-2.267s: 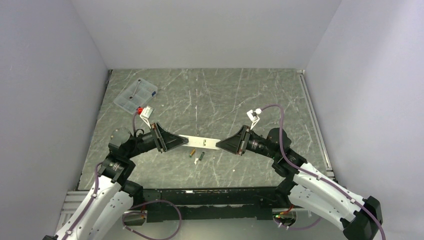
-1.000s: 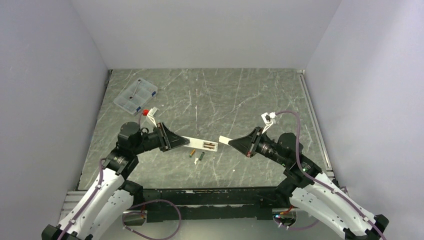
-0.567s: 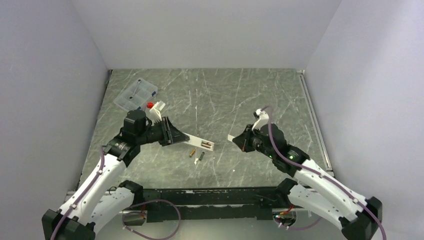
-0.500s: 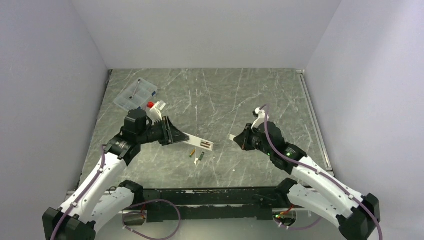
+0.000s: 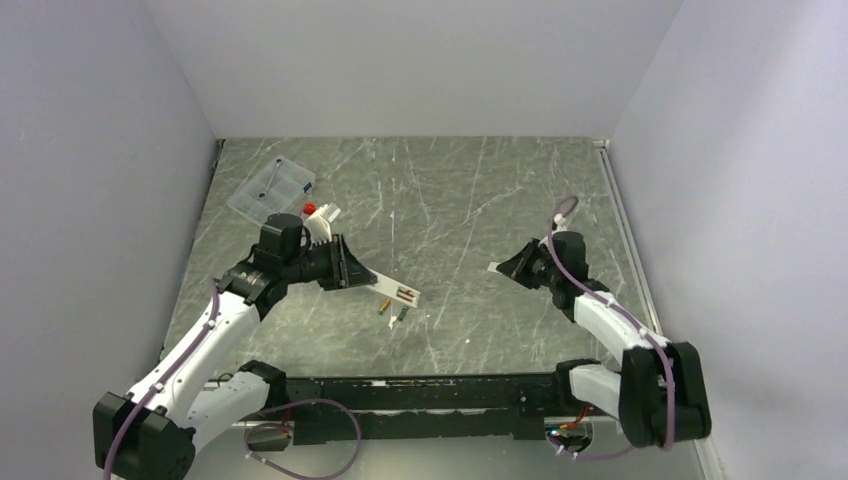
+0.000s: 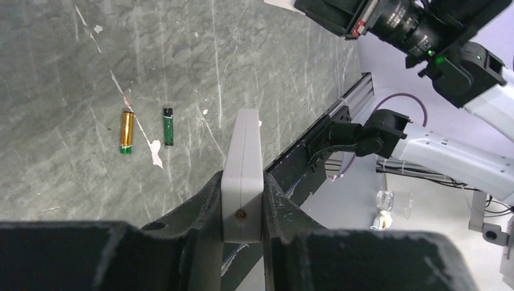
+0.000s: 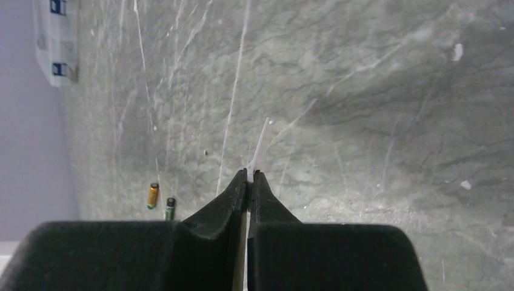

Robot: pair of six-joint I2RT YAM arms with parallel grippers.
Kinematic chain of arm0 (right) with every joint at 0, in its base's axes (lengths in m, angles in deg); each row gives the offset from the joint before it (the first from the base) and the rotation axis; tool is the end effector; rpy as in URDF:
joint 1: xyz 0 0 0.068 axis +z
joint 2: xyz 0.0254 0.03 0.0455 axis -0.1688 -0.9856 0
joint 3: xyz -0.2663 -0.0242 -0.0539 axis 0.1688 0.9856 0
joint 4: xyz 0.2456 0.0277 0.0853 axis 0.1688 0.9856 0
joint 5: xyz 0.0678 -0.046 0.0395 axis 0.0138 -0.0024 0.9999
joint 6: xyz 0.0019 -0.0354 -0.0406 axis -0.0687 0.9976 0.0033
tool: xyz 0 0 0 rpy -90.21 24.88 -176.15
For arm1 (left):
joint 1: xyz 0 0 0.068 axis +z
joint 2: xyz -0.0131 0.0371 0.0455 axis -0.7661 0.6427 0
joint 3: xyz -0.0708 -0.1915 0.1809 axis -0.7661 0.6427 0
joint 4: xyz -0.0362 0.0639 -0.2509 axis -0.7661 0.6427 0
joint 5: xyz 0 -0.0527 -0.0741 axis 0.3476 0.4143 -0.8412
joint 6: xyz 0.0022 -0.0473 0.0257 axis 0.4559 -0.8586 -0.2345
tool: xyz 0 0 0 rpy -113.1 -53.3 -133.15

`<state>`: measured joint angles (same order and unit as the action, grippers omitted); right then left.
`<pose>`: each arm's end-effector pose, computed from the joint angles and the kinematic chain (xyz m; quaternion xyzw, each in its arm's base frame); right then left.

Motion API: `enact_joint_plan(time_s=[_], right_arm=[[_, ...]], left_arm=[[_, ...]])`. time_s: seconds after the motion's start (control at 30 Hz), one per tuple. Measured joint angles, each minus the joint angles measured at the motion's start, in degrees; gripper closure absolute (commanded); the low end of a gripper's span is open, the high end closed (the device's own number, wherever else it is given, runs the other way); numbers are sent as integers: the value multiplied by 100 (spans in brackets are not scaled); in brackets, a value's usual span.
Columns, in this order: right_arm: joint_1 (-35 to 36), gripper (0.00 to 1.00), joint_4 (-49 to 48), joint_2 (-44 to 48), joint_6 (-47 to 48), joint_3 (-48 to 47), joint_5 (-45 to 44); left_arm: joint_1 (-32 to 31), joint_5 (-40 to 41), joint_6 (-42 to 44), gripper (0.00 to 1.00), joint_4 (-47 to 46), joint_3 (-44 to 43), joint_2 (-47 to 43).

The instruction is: Load the batteries into the remote control

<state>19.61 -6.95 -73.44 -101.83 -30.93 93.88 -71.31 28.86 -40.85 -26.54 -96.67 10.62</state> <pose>0.2093 0.0473 0.1843 0.1436 0.8729 0.3038 0.3537 0.1800 -0.0924 0.2765 0.0285 0.8549 -0.4498 0.2569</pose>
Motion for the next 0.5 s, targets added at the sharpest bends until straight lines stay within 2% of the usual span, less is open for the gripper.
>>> enact_joint_plan(time_s=[0.17, 0.27, 0.5], right_arm=[[-831, 100, -1064, -870, -533, 319, 1010], [-1025, 100, -1641, -1287, -822, 442, 1410], [-1139, 100, -2361, -1635, -1182, 605, 1722]], left_arm=[[0, -20, 92, 100, 42, -11, -11], [0, -81, 74, 100, -33, 35, -52], [0, -269, -72, 100, -247, 264, -81]])
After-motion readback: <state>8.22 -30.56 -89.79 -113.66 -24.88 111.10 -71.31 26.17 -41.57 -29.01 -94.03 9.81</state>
